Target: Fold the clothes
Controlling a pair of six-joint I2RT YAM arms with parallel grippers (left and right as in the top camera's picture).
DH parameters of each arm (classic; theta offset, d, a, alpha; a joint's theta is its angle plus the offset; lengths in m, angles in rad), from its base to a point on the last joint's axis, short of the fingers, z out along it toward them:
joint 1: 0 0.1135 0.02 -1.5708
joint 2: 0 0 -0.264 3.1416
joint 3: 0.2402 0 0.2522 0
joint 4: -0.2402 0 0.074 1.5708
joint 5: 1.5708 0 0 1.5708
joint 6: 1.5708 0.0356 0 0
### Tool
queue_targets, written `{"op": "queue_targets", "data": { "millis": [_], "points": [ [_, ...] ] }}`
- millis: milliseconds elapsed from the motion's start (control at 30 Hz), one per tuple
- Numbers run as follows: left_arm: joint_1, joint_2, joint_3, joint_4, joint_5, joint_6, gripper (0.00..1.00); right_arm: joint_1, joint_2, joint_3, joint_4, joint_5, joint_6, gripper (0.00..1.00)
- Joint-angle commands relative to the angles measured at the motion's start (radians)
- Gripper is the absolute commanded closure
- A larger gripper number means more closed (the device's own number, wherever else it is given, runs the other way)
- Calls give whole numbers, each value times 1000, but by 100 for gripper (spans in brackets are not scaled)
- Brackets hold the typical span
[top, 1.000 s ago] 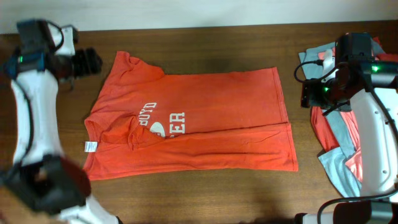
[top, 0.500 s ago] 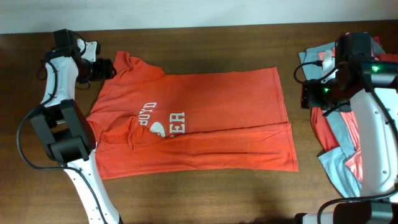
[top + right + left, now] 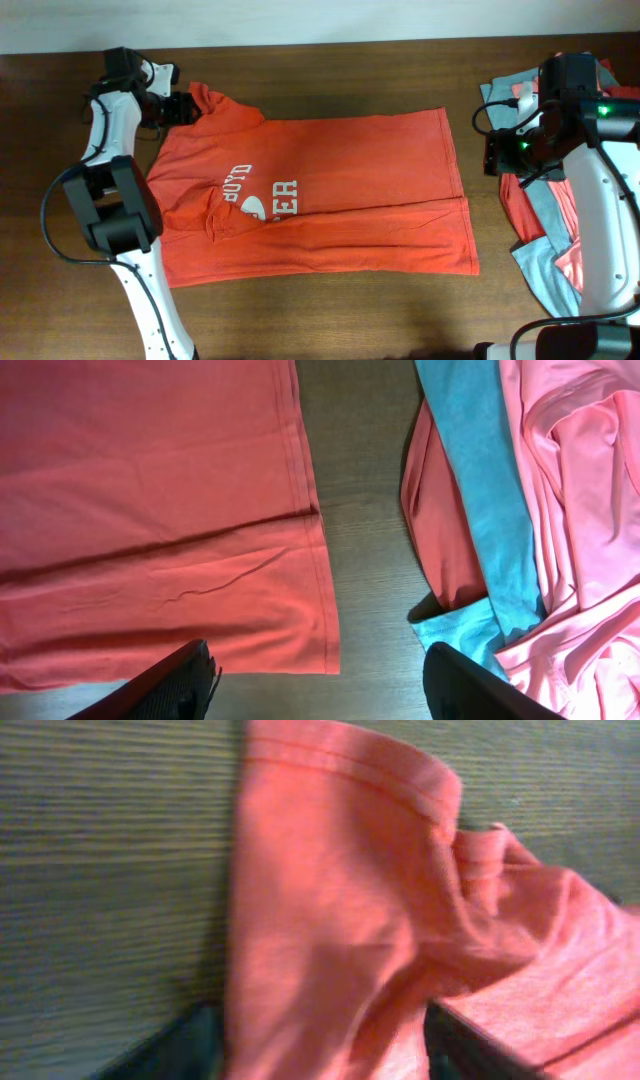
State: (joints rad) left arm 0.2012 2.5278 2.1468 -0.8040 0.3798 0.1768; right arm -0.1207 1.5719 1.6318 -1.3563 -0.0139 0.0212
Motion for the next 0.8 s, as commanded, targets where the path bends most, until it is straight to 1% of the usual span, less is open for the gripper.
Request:
{"op": "queue_targets", "data": {
  "millis": [0, 33, 67, 133, 233, 400, 500, 533, 567, 667, 733, 767],
  "points": [
    [-19, 49, 5, -12, 25, 10, 70, -4, -10, 5, 0, -5, -6, 28],
    [-19, 49, 5, -16, 24, 0, 78, -4, -10, 5, 2, -5, -6, 29],
    [-19, 49, 5, -25, 24, -11, 85, -4, -10, 5, 11, -5, -6, 32],
    [-6, 49, 5, -44, 24, -19, 93, -4, -9, 5, 37, -5, -6, 34],
    [10, 49, 5, -52, 24, -45, 99, -4, 0, 5, 71, -5, -6, 33],
    [37, 49, 17, -66, 25, -79, 100, -4, 55, 5, 128, -31, -13, 34],
    [49, 49, 35, -73, 25, -92, 100, -4, 135, 5, 196, -146, -98, 34],
    [51, 49, 37, -72, 25, -107, 100, -4, 166, 5, 222, -161, -108, 33],
    [53, 49, 37, -71, 25, -117, 100, -4, 206, 5, 259, -167, -107, 27],
    [50, 49, 37, -72, 24, -121, 100, -4, 313, 5, 379, -189, -106, 21],
    [47, 49, 37, -72, 25, -121, 99, -4, 389, 5, 486, -190, -106, 20],
    [47, 49, 36, -72, 24, -121, 99, -4, 405, 5, 507, -189, -102, 20]
  ]
}}
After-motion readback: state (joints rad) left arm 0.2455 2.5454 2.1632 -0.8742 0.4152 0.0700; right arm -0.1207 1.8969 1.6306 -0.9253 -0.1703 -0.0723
